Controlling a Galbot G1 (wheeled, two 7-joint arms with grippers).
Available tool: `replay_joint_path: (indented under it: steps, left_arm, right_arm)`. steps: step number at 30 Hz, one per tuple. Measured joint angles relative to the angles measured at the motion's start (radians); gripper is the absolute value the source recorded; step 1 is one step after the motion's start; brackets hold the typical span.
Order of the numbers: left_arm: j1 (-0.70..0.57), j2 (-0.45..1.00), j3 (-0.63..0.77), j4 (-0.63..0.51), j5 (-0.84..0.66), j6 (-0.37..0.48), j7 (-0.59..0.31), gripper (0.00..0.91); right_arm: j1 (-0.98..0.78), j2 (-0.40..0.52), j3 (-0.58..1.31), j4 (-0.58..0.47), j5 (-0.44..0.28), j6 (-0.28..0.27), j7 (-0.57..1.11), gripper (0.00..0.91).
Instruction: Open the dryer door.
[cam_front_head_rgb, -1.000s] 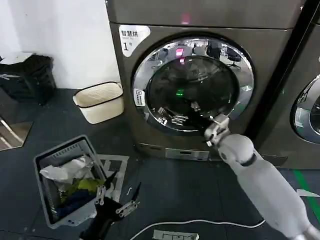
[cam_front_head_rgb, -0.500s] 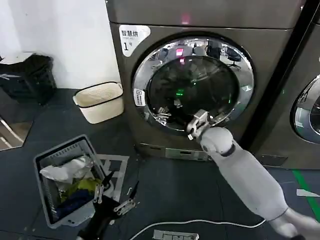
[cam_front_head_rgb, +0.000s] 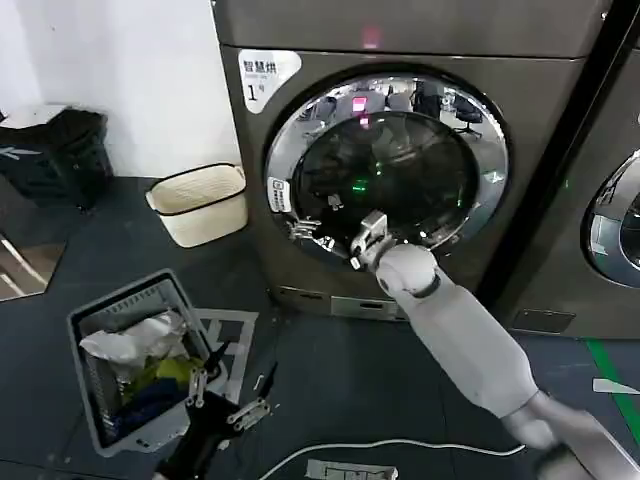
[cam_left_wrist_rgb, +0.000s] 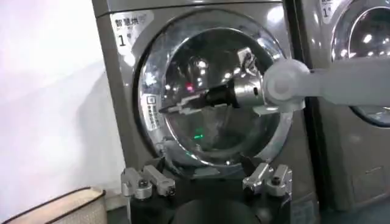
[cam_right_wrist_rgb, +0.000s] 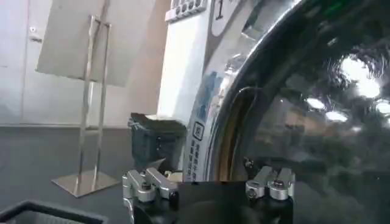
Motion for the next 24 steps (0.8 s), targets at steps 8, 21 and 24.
replay_joint_path:
  steps: [8, 21, 24]
  left_arm:
    - [0.000, 0.001, -0.001, 0.007, -0.001, 0.000, 0.000, 0.907]
    - [-0.003, 0.001, -0.001, 0.012, -0.004, 0.000, 0.001, 0.907]
    - [-0.005, 0.001, -0.001, 0.013, -0.005, 0.000, 0.002, 0.907]
  right_arm:
    - [0.037, 0.028, -0.019, -0.077, -0.004, 0.010, -0.028, 0.907]
    - [0.069, 0.029, -0.044, -0.109, 0.027, 0.012, -0.088, 0.907]
    - [0.069, 0.020, -0.049, -0.096, 0.045, 0.014, -0.109, 0.907]
